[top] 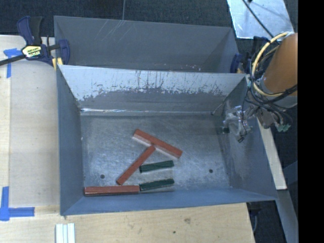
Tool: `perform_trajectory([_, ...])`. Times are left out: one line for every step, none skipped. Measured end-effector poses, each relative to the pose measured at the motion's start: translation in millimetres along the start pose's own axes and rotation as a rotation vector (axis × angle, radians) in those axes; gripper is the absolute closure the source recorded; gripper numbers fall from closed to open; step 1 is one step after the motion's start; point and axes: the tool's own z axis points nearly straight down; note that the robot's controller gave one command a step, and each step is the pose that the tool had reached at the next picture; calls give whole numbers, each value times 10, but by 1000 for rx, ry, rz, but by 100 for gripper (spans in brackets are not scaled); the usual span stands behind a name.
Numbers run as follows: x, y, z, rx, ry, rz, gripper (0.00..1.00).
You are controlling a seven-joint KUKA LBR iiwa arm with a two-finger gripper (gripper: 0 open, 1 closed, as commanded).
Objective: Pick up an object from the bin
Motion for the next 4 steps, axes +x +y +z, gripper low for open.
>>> perform_trajectory([0,0,0,0,0,0,100])
perform_trajectory([-6,-48,-262,2,-1,-426,100])
perform_trajectory([-2,-44,-253,-1,0,-423,100])
perform_trajectory([154,151,-532,-2,2,-548,100])
